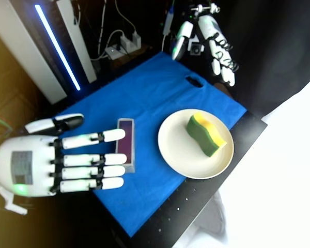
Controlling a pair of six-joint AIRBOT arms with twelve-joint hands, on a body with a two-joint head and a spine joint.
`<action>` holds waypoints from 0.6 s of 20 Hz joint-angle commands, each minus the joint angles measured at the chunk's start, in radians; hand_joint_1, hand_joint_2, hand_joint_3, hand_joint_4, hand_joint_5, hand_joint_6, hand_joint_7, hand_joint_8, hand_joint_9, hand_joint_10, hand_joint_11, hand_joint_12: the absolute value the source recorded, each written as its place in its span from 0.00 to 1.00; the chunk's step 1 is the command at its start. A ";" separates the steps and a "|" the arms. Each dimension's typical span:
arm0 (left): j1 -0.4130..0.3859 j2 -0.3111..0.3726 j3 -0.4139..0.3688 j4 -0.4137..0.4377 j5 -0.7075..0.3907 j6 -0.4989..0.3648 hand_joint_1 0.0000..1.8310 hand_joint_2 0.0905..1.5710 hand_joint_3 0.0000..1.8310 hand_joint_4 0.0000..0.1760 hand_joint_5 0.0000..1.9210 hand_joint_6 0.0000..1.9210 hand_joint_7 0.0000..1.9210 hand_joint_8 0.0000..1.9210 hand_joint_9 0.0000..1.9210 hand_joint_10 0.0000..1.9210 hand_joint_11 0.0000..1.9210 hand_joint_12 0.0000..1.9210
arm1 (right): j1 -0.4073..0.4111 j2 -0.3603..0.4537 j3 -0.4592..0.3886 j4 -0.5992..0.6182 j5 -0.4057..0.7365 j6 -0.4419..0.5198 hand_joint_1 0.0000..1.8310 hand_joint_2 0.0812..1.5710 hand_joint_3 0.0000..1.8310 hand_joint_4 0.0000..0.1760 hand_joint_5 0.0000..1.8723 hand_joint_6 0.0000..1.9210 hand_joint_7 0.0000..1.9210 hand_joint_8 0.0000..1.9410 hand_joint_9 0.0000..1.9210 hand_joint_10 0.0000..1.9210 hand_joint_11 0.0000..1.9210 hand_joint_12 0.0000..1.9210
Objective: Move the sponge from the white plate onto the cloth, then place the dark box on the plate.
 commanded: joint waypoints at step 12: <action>-0.286 -0.228 0.231 0.050 0.136 -0.011 0.41 0.61 0.00 0.56 0.12 0.00 0.09 0.00 0.09 0.00 0.00 0.25 | 0.017 -0.011 0.011 0.036 0.101 0.011 0.45 0.55 0.00 0.97 0.11 0.00 0.06 0.00 0.04 0.00 0.00 0.15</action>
